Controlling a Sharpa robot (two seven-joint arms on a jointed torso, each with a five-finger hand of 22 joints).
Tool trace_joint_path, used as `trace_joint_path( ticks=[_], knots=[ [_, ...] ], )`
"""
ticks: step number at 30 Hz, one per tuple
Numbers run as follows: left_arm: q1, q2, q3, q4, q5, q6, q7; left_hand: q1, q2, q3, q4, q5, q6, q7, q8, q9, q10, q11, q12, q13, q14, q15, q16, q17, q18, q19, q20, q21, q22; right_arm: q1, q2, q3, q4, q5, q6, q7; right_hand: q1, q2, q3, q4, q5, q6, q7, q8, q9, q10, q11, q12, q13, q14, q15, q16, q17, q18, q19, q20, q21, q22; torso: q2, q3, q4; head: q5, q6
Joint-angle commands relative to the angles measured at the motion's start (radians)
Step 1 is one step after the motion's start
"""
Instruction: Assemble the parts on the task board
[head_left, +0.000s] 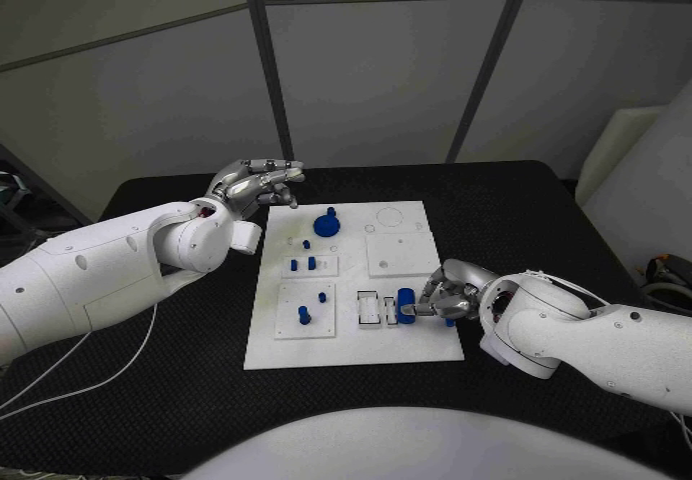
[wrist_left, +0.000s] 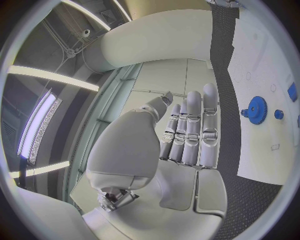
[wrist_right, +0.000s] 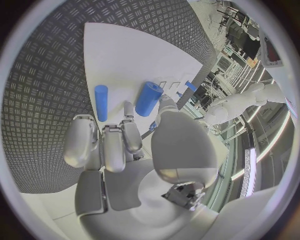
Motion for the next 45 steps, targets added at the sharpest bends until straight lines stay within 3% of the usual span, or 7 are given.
trace_joint_path(
  ticks=[1, 17, 24, 27, 29, 34, 45],
  knots=[
    [0.001, 0.0, 0.001, 0.003, 0.001, 0.012, 0.01, -0.005, 0.009, -0.006, 0.001, 0.005, -0.005, 0.0, 0.003, -0.002, -0.009, 0.001, 0.007, -0.001, -0.006, 0.001, 0.006, -0.001, 0.005, -0.002, 0.002, -0.005, -0.002, -0.003, 0.009, -0.002, -0.006, 0.007, -0.022, -0.043, -0.013, 0.002, -0.007, -0.001, -0.006, -0.009, 0.0, 0.004, -0.001, 0.007, -0.001, 0.007, 0.004, 0.064, 0.006, 0.006, 0.039, -0.017, 0.008, 0.002, 0.004, 0.004, 0.001, 0.0001, -0.0002, 0.002, -0.002],
    [0.001, -0.003, 0.001, 0.006, 0.001, 0.011, 0.008, -0.005, 0.009, -0.006, 0.001, 0.005, -0.005, 0.0, 0.003, -0.002, -0.009, 0.001, 0.007, -0.001, -0.006, 0.001, 0.006, -0.001, 0.005, -0.002, 0.002, -0.005, -0.002, -0.006, 0.057, -0.003, -0.026, -0.07, 0.036, -0.067, 0.06, 0.014, 0.003, -0.009, -0.023, -0.022, 0.0, 0.027, 0.001, 0.01, -0.001, 0.01, 0.016, 0.069, 0.006, 0.028, 0.074, -0.02, 0.012, 0.002, 0.016, 0.024, -0.001, -0.0006, 0.0003, 0.005, -0.005],
    [0.002, -0.005, 0.001, 0.007, 0.001, 0.009, 0.008, -0.005, 0.01, -0.007, 0.002, 0.005, -0.006, 0.0, 0.004, -0.002, -0.009, 0.001, 0.009, -0.002, -0.007, 0.002, 0.006, -0.002, 0.005, -0.003, 0.003, -0.005, -0.002, -0.007, 0.072, -0.003, -0.037, -0.104, 0.052, -0.089, 0.129, 0.04, 0.01, -0.031, -0.005, -0.025, -0.001, 0.044, 0.002, 0.013, -0.002, 0.013, 0.024, 0.07, 0.006, 0.036, 0.088, -0.022, 0.013, 0.003, 0.021, 0.033, -0.001, -0.001, 0.0009, 0.006, -0.007],
    [0.002, -0.006, 0.001, 0.008, 0.001, 0.009, 0.008, -0.005, 0.01, -0.007, 0.002, 0.005, -0.006, 0.0, 0.004, -0.002, -0.009, 0.001, 0.009, -0.002, -0.007, 0.002, 0.006, -0.002, 0.005, -0.003, 0.003, -0.005, -0.002, -0.007, 0.073, -0.003, -0.038, -0.103, 0.046, -0.097, 0.16, 0.057, 0.012, -0.046, 0.049, -0.024, -0.001, 0.052, 0.002, 0.014, -0.002, 0.012, 0.027, 0.071, 0.005, 0.038, 0.092, -0.022, 0.013, 0.002, 0.023, 0.036, -0.001, -0.0009, 0.0, 0.007, -0.007],
    [0.002, -0.007, 0.001, 0.008, 0.001, 0.009, 0.008, -0.005, 0.01, -0.007, 0.002, 0.005, -0.006, 0.0, 0.004, -0.002, -0.009, 0.001, 0.009, -0.002, -0.007, 0.002, 0.006, -0.002, 0.005, -0.003, 0.003, -0.005, -0.002, -0.007, 0.073, -0.003, -0.038, -0.081, 0.041, -0.103, 0.183, 0.07, 0.017, -0.057, 0.151, -0.024, -0.001, 0.056, 0.001, 0.013, -0.004, 0.01, 0.027, 0.07, 0.004, 0.039, 0.093, -0.022, 0.012, 0.001, 0.023, 0.036, -0.001, -0.0007, 0.0, 0.008, -0.007],
    [0.002, -0.008, 0.001, 0.008, 0.001, 0.008, 0.008, -0.005, 0.01, -0.007, 0.002, 0.005, -0.006, 0.0, 0.004, -0.002, -0.009, 0.001, 0.009, -0.002, -0.007, 0.002, 0.006, -0.002, 0.005, -0.003, 0.003, -0.005, -0.002, -0.007, 0.071, -0.003, -0.04, -0.065, 0.03, -0.111, 0.214, 0.086, 0.027, -0.075, 0.247, -0.022, 0.0, 0.06, -0.002, 0.012, -0.004, 0.006, 0.027, 0.07, 0.003, 0.04, 0.095, -0.022, 0.012, 0.0, 0.025, 0.039, -0.002, -0.0004, -0.0006, 0.008, -0.005],
    [0.002, -0.009, 0.001, 0.007, 0.001, 0.007, 0.007, -0.004, 0.011, -0.007, 0.002, 0.005, -0.006, 0.0, 0.005, -0.002, -0.009, 0.001, 0.01, -0.002, -0.007, 0.002, 0.007, -0.002, 0.005, -0.003, 0.003, -0.005, -0.002, -0.007, 0.03, -0.003, 0.006, 0.089, -0.074, -0.096, 0.211, 0.093, 0.029, -0.07, 0.32, -0.002, -0.006, 0.067, -0.006, 0.016, -0.009, 0.005, 0.031, 0.071, 0.0, 0.043, 0.101, -0.024, 0.016, -0.002, 0.031, 0.05, -0.002, -0.0007, -0.0016, 0.008, -0.004]
  ],
)
